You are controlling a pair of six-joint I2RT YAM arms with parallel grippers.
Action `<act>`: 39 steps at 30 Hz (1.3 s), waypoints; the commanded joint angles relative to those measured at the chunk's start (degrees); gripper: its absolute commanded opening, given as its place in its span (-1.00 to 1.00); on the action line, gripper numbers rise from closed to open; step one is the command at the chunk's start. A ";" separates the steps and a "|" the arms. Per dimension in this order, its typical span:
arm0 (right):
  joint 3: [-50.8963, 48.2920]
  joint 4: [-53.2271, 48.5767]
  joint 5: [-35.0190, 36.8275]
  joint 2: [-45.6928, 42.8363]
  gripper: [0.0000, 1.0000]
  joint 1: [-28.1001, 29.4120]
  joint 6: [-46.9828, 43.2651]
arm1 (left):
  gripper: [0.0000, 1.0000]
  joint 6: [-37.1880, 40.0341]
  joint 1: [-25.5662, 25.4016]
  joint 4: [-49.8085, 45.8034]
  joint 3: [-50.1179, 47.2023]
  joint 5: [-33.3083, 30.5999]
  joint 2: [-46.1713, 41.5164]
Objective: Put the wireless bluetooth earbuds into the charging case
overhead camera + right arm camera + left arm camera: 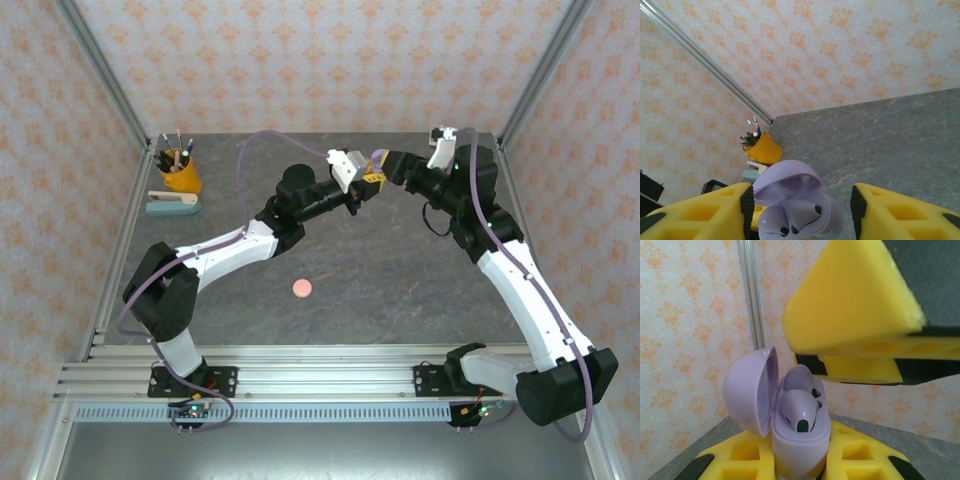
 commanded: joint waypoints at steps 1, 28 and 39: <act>3.13 -0.67 2.56 -1.67 0.13 -0.81 2.40 | -1.00 -0.83 -0.44 3.28 -0.92 -1.00 -1.89; 48.05 -52.56 6.08 36.81 -0.30 -1.66 -3.69 | -1.00 5.08 -0.37 -7.13 -2.06 3.57 0.47; 34.81 -51.16 7.08 27.15 -0.45 1.02 -5.09 | -1.00 1.40 0.63 -7.31 2.01 4.02 4.38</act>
